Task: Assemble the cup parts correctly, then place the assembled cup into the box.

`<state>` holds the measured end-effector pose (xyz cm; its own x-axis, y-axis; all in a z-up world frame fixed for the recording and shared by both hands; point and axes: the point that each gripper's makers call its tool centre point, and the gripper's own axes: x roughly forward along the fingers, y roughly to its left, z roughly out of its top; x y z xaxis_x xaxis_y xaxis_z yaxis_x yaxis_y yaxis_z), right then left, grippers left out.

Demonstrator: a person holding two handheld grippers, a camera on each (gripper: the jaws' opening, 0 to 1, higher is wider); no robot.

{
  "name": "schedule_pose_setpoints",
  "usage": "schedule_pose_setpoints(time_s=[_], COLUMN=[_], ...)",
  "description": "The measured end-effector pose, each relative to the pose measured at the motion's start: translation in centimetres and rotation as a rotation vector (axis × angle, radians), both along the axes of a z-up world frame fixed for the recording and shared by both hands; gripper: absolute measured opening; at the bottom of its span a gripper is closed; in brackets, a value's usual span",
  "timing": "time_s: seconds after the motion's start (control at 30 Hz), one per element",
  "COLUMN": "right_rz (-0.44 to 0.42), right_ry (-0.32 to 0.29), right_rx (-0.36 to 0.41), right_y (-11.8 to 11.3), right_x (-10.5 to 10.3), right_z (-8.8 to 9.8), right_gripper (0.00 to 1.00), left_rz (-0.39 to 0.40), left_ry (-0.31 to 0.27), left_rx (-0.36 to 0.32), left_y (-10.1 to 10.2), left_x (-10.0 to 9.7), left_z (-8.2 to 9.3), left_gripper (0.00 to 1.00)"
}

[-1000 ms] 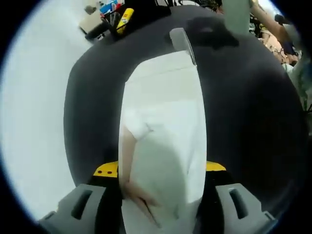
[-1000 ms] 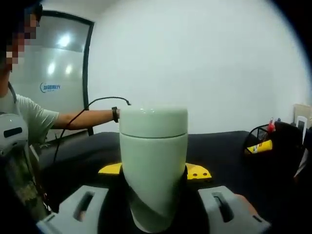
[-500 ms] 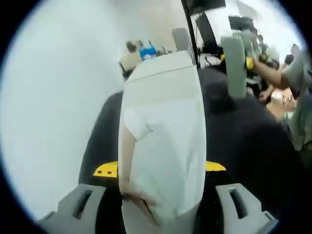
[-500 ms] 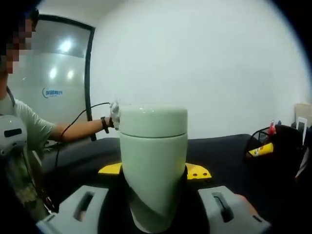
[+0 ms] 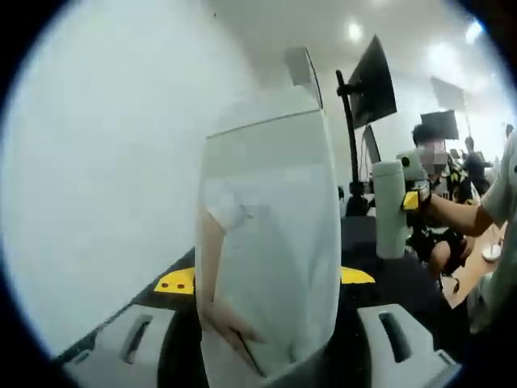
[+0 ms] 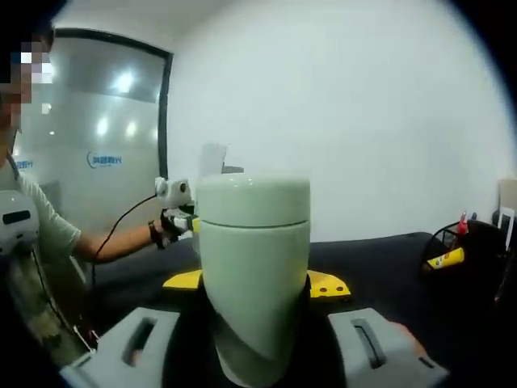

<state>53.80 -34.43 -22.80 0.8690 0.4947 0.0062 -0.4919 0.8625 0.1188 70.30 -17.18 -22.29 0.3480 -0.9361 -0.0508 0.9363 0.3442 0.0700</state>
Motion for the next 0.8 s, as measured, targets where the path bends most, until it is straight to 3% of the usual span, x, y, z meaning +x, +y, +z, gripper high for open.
schedule_pose_setpoints(time_s=[0.1, 0.37, 0.5, 0.6, 0.67, 0.8], right_rz=[0.018, 0.05, 0.052, 0.038, 0.036, 0.001], right_ry=[-0.002, -0.011, -0.021, -0.026, -0.024, -0.037], right_rx=[-0.014, -0.024, -0.02, -0.039, -0.046, -0.058], right_y=[0.8, 2.7, 3.3, 3.9, 4.0, 3.4], right_x=[-0.3, -1.2, -1.0, -0.8, -0.7, 0.1], right_z=[0.1, -1.0, -2.1, -2.9, -3.2, -3.5], right_gripper=[0.43, 0.43, 0.43, 0.43, 0.43, 0.43], left_rz=[0.085, 0.217, 0.317, 0.446, 0.518, 0.548], left_ry=[0.03, 0.006, 0.005, -0.049, -0.083, -0.067], left_rx=[-0.11, -0.189, -0.292, -0.285, -0.244, -0.277], left_y=[1.8, 3.9, 4.8, 5.9, 6.2, 6.1], left_x=[-1.0, -4.4, -5.3, -4.6, -3.9, -3.5], left_z=[-0.3, -2.2, -1.9, -2.8, -3.7, -5.2], left_gripper=[0.58, 0.59, 0.59, 0.59, 0.59, 0.59])
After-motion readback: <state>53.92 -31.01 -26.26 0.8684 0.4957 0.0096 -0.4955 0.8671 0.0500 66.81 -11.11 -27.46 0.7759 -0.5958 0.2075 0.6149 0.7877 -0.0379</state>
